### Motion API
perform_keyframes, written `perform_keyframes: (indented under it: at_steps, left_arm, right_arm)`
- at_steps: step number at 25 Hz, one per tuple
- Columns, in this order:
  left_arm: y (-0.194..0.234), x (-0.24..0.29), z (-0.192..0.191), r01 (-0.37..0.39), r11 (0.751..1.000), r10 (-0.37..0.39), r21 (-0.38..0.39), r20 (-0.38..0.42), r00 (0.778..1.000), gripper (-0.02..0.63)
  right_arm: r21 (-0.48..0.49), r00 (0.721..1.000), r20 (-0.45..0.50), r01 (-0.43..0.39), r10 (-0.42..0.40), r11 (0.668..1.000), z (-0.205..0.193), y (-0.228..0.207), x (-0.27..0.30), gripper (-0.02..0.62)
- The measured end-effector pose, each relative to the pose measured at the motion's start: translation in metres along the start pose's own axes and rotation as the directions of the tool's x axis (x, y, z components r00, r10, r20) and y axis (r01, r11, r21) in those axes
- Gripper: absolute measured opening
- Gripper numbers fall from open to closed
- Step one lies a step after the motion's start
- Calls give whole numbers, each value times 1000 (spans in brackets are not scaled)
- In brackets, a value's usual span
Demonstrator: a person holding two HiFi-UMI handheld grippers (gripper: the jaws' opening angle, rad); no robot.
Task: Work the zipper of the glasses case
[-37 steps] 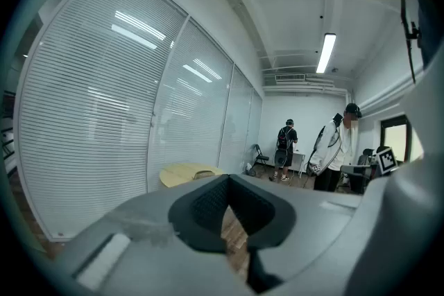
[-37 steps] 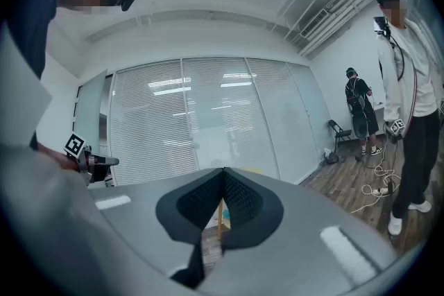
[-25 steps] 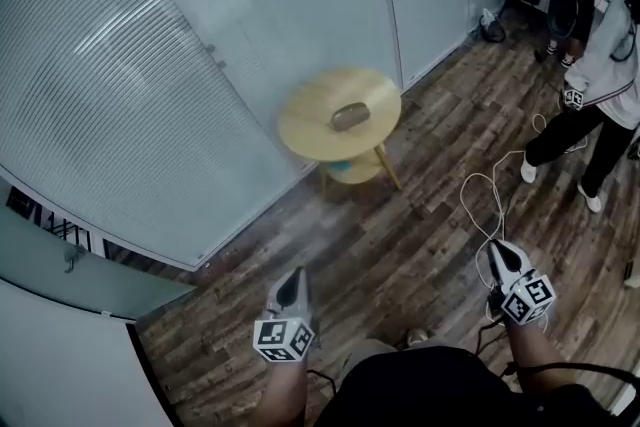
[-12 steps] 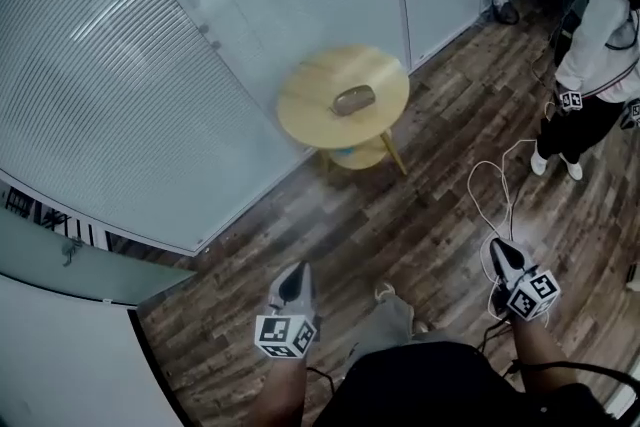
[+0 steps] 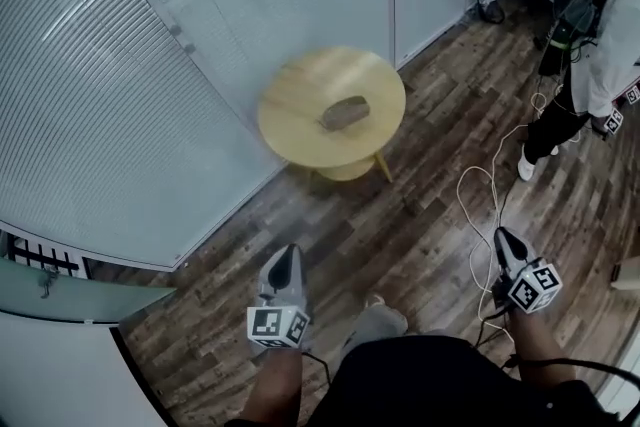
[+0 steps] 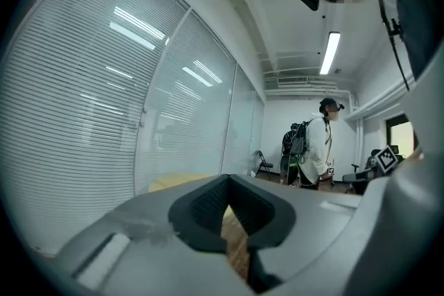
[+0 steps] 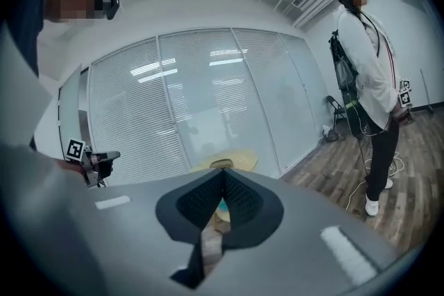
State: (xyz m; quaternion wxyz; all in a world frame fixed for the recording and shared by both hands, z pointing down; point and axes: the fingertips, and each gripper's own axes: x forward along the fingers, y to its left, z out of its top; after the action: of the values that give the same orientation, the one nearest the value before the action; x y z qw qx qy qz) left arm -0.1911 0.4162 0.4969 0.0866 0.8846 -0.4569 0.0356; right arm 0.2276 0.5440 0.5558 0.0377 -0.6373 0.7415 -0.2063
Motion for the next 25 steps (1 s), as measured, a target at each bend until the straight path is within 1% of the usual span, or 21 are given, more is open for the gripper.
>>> perform_keyframes:
  at_steps: [1, 3, 5, 9, 12, 14, 16, 19, 20, 22, 23, 25]
  left_arm:
    - [15, 15, 4, -3, 1000, 3, -8, 0, 1000, 3]
    - [42, 43, 6, -7, 999, 6, -40, -24, 1000, 3]
    - [58, 67, 6, 11, 998, -14, -62, -56, 998, 3]
    - [63, 106, 6, 83, 996, -86, -46, -86, 993, 3]
    - [54, 116, 6, 165, 983, -171, -80, -68, 983, 3]
    - [50, 117, 2, 191, 977, -198, -95, -63, 978, 3]
    - [52, 119, -5, 176, 980, -183, -92, -77, 980, 3]
    - [62, 116, -8, 112, 988, -121, -111, -76, 990, 3]
    - [66, 115, -2, 85, 989, -92, -118, -59, 994, 3]
    - [70, 116, 15, 44, 994, -46, -105, -18, 999, 3]
    - [72, 117, 23, 32, 995, -33, -90, -7, 999, 3]
    - [80, 122, 31, 15, 998, -16, -62, -11, 1000, 3]
  right_arm:
    - [-6, 1000, 2, 6, -6, 1000, 5, 2, 16, 5]
    - [-1, 1000, 11, 19, -19, 1000, 15, 12, 45, 5]
    - [0, 999, 19, 32, -32, 999, 23, 22, 63, 5]
    - [-13, 999, -20, 50, -51, 999, 19, 27, 85, 5]
    - [2, 996, -57, 75, -75, 997, 14, 22, 90, 5]
    - [-4, 995, -63, 82, -82, 997, 19, 18, 95, 5]
    - [-27, 996, -58, 68, -69, 997, 29, 16, 106, 5]
    - [-44, 999, -40, 31, -33, 999, 37, 13, 123, 5]
    - [-43, 999, -34, 17, -18, 999, 39, 11, 131, 5]
    - [-38, 1000, -28, -14, 13, 999, 43, 7, 151, 5]
    - [-33, 999, -26, -30, 29, 999, 44, 6, 162, 5]
    - [-35, 998, -18, -59, 59, 998, 47, 5, 187, 5]
